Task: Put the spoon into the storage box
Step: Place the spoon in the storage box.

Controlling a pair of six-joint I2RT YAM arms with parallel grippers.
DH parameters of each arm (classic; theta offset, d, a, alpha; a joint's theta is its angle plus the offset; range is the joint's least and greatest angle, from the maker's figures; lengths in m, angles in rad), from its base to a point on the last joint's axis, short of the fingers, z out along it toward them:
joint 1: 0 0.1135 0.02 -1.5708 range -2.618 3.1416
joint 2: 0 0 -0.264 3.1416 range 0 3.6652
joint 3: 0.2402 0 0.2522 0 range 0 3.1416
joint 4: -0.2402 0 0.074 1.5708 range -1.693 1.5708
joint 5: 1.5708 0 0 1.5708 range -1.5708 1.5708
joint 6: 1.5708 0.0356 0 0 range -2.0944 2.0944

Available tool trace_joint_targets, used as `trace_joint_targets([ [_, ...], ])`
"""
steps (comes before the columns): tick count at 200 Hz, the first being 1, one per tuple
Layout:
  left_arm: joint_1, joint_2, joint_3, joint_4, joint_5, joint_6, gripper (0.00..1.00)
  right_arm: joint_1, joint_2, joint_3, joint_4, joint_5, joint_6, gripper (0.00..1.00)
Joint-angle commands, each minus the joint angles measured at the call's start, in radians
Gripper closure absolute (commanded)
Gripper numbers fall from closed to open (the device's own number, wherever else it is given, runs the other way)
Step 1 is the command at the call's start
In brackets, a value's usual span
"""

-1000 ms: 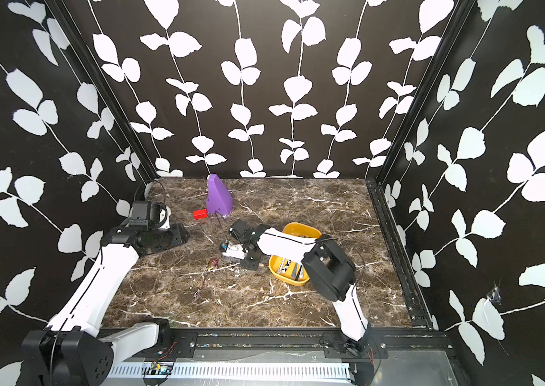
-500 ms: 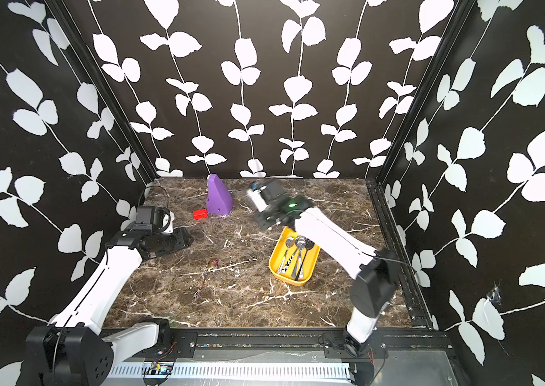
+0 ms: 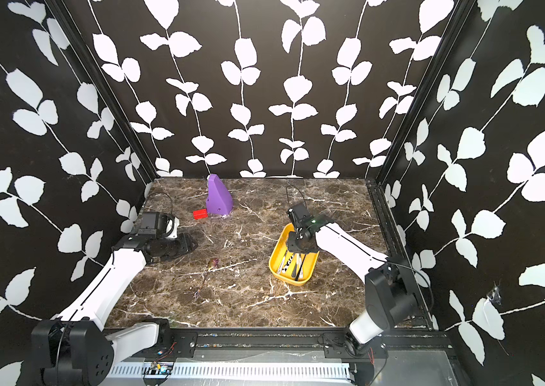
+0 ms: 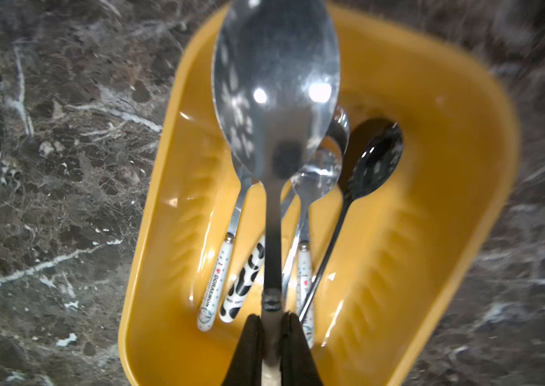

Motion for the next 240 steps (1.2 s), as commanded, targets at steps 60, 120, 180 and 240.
trace_joint_targets([
  [60,0.006,0.011,-0.055,0.031,0.032,0.005,0.43,0.002,0.169,-0.038,0.100,-0.075,0.206,0.88],
  [120,-0.019,0.029,-0.112,0.045,0.012,0.011,0.43,0.004,0.196,-0.063,0.119,-0.028,0.211,0.78],
  [180,-0.107,0.031,-0.162,0.058,-0.070,-0.010,0.43,0.008,0.153,-0.037,0.085,0.008,0.166,0.66],
  [240,-0.217,0.049,-0.162,0.031,-0.164,-0.018,0.43,0.019,0.036,0.013,0.041,0.134,0.069,0.55],
])
